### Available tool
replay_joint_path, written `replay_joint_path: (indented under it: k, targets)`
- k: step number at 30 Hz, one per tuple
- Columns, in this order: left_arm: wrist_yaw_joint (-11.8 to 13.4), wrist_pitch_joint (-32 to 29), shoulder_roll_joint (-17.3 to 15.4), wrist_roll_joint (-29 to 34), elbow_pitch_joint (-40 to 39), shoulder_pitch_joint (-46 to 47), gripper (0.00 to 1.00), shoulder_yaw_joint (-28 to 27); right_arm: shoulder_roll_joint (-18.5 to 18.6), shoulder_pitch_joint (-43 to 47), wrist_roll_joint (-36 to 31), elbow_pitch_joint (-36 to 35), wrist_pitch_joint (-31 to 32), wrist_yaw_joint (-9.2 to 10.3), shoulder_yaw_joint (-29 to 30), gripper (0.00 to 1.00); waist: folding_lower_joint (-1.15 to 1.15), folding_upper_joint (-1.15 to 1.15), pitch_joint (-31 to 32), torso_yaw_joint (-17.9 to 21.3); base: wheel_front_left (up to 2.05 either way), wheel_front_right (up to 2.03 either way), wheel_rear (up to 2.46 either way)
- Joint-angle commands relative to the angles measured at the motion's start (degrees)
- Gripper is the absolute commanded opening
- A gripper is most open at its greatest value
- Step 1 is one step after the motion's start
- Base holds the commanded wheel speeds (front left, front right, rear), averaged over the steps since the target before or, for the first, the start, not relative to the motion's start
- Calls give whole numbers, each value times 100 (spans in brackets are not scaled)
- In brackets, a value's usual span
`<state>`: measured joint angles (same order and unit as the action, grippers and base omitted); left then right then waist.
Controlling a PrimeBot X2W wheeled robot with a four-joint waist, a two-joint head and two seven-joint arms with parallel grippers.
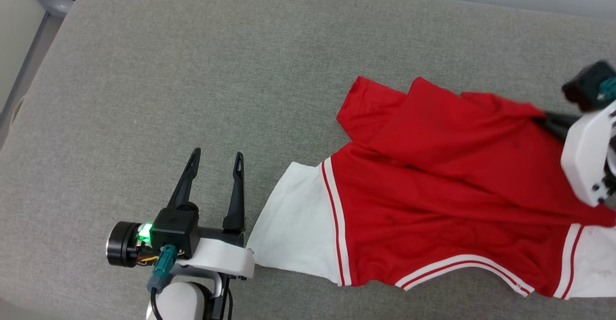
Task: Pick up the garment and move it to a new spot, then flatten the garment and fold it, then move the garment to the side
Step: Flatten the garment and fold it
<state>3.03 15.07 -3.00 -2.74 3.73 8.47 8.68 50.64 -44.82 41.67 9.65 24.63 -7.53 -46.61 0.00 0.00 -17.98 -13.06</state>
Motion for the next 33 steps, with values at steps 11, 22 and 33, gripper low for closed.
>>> replay_joint_path:
  k: [11, 22, 33]
  targets:
    - [13, 14, 16, -50, -10, 151, 100, 135, -438, -1065, -563, 1143, -36, 9, 265, 0, 0, 0, -347, -346, 0, 0, 0]
    - [111, 14, 18, -153, 32, 281, 100, 308, -1123, -956, -572, 3674, -53, 7, 439, 0, 0, 0, -519, -517, 0, 0, 0]
    - [15, 14, -94, 3, 106, 93, 100, 49, -1142, -808, -414, 3677, -1861, 8, 373, 100, 0, 0, 61, -131, 0, 0, 0]
